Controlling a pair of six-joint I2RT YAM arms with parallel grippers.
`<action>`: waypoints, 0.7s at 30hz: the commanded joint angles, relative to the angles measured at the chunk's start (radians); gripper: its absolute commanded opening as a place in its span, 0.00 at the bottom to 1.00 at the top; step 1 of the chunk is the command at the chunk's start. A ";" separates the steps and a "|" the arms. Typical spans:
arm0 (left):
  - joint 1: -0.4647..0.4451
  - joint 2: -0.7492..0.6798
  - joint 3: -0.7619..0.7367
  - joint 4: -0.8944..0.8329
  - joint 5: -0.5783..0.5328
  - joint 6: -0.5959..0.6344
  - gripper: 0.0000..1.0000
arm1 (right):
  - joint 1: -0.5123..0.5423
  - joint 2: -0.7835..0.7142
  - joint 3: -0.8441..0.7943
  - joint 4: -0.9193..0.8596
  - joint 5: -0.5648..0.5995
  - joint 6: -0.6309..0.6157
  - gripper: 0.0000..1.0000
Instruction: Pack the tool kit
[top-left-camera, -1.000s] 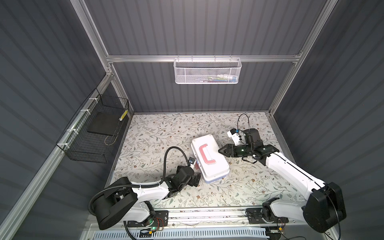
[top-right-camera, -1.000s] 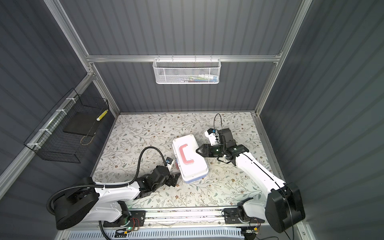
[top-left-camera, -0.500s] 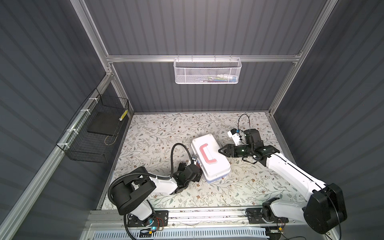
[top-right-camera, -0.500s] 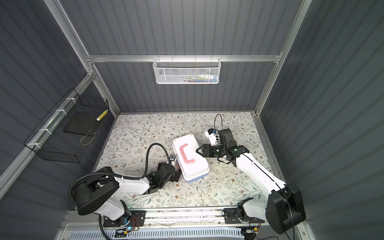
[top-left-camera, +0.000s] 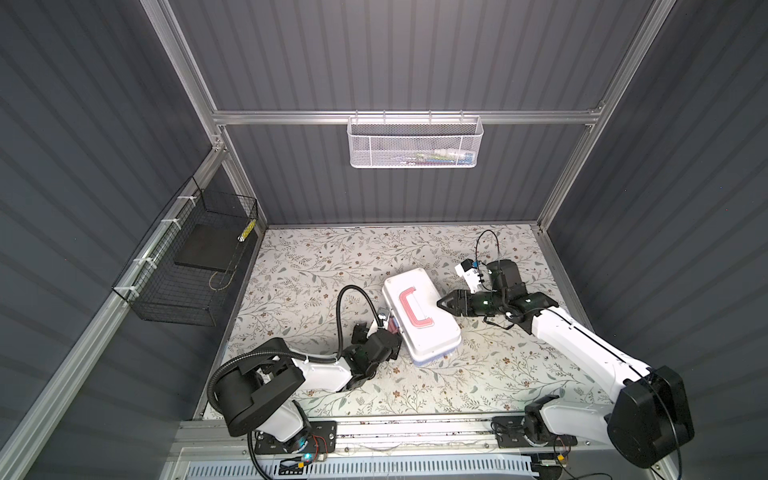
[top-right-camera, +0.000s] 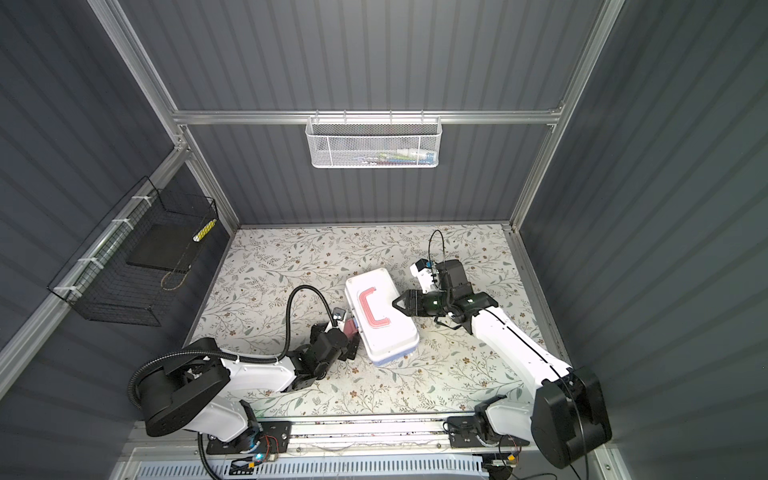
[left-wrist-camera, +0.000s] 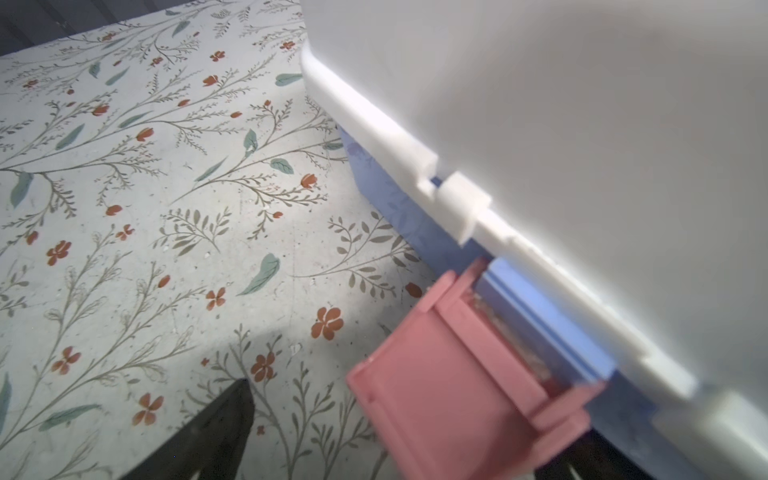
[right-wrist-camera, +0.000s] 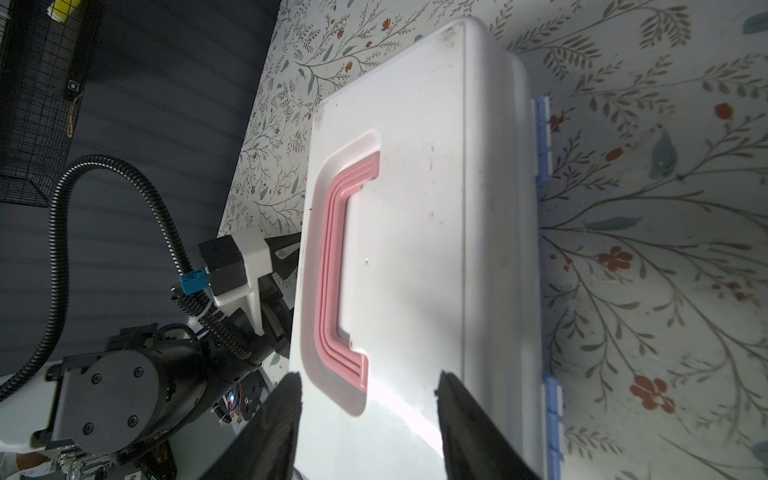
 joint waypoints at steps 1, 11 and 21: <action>0.000 -0.023 -0.006 -0.001 -0.066 -0.030 1.00 | -0.003 -0.014 -0.006 0.012 -0.008 0.005 0.55; 0.000 -0.078 -0.030 -0.042 -0.062 -0.073 0.90 | -0.003 -0.004 -0.018 0.019 -0.015 0.014 0.55; 0.009 -0.112 -0.022 -0.043 -0.009 -0.125 0.80 | -0.003 0.017 -0.026 0.025 -0.010 0.012 0.55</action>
